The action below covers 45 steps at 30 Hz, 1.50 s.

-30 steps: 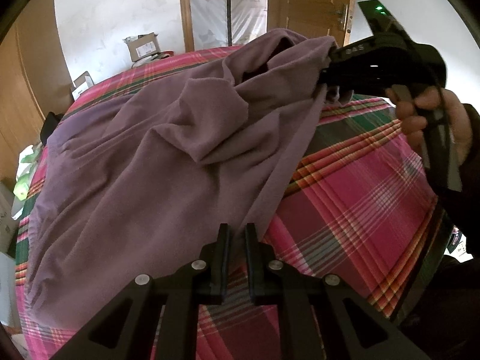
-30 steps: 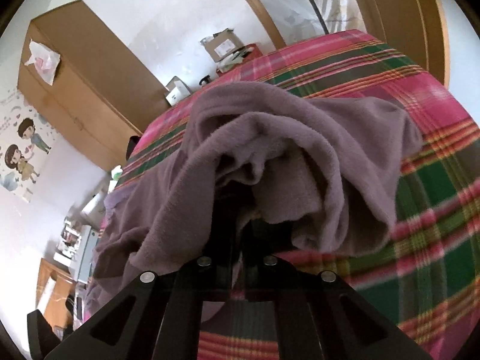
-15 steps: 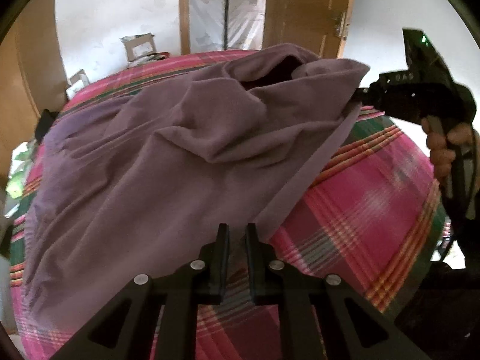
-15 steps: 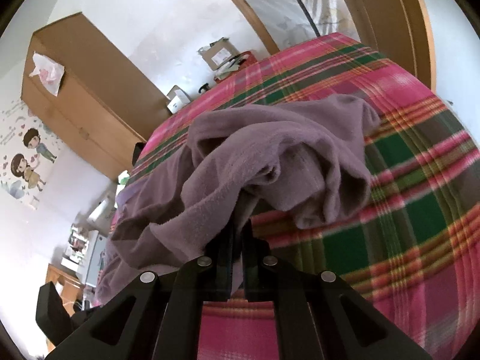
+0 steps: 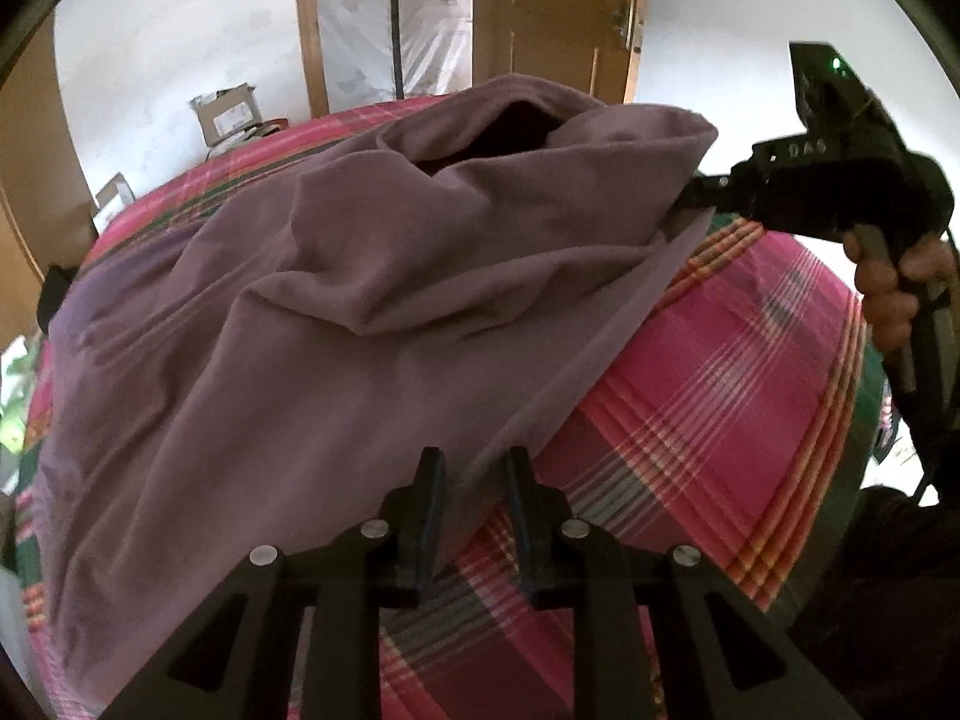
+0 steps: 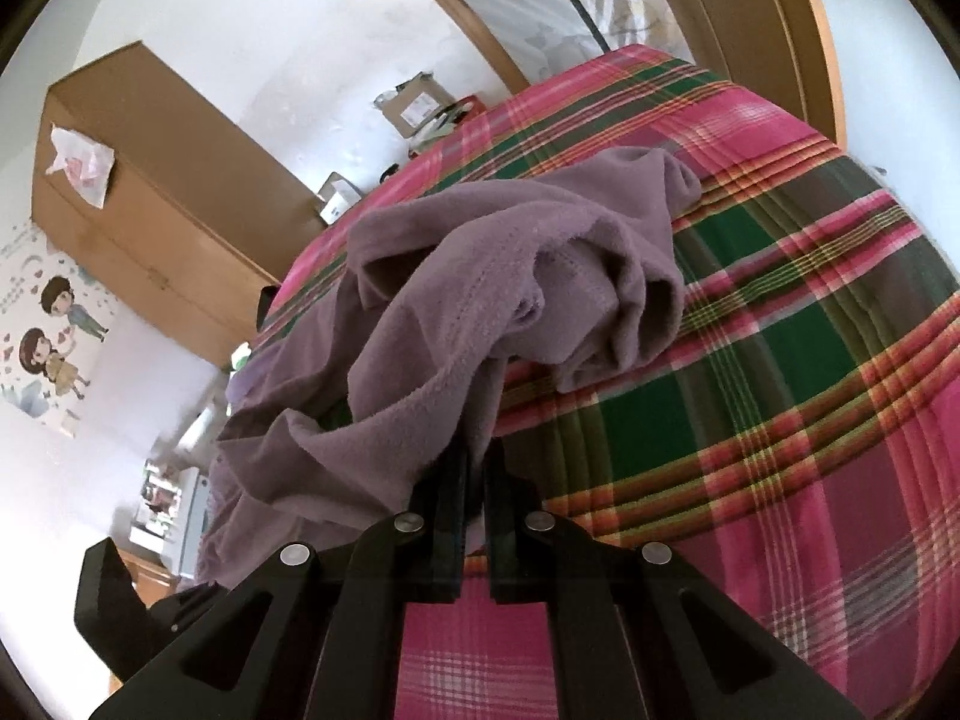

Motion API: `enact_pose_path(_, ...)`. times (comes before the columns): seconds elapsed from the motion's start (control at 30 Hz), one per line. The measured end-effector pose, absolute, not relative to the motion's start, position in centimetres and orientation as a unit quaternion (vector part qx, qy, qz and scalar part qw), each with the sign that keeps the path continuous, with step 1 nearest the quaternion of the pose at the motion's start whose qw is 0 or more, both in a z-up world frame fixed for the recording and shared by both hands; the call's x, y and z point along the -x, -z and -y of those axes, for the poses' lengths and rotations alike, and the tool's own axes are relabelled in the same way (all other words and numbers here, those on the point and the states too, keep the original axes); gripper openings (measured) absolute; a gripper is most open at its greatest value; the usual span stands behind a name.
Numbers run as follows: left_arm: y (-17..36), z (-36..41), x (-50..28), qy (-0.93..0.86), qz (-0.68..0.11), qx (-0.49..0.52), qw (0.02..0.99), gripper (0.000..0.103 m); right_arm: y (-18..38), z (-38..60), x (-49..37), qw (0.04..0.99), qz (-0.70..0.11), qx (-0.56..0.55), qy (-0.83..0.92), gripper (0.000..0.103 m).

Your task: Fold clothes

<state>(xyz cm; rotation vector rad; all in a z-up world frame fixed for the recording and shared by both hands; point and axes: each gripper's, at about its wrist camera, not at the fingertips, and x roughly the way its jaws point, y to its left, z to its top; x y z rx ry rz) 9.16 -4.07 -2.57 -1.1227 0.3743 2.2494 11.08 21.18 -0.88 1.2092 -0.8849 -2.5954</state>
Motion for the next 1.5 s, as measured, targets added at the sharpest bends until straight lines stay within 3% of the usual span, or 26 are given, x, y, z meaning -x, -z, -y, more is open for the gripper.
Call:
enact_pose_path(0.13, 2.9, 3.3, -9.1, -0.839, -0.153, 0.424, 0.305, 0.029, 1.2, -21.2, -11.1, 0.073, 0.296, -0.407, 0.861, 0.005)
enact_pose_path(0.5, 2.9, 2.8, -9.5, -0.843, -0.166, 0.421, 0.292, 0.03, 2.3, -20.8, -10.6, 0.061, 0.283, -0.419, 0.861, 0.008)
enact_pose_path(0.63, 2.8, 3.4, -9.5, -0.846, -0.141, 0.419, 0.297, 0.008, 2.7, -20.5, -10.4, 0.064, 0.272, -0.423, 0.862, 0.008)
enact_pose_path(0.73, 2.7, 3.6, -9.7, -0.848, -0.133, 0.416, 0.3, 0.004, 3.1, -20.4, -10.1, 0.065, 0.27, -0.428, 0.86, 0.009)
enact_pose_path(1.0, 2.0, 4.5, -11.2, -0.851, -0.124, 0.4, 0.318, 0.003, 3.7, -19.9, -7.9, 0.069, 0.239, -0.438, 0.864, 0.013)
enact_pose_path(1.23, 1.8, 5.0, -12.1, -0.851, -0.13, 0.396, 0.32, 0.003, 3.6, -19.7, -5.4, 0.085, 0.231, -0.444, 0.862, 0.025)
enact_pose_path(1.47, 1.7, 5.4, -12.2, -0.853, -0.123, 0.396, 0.317, 0.003, 3.4, -18.7, -3.4, 0.079, 0.202, -0.439, 0.872, 0.025)
enact_pose_path(1.5, 1.7, 5.5, -12.3, -0.854, -0.123, 0.396, 0.316, 0.003, 3.4, -18.6, -3.5, 0.081, 0.198, -0.438, 0.873, 0.019)
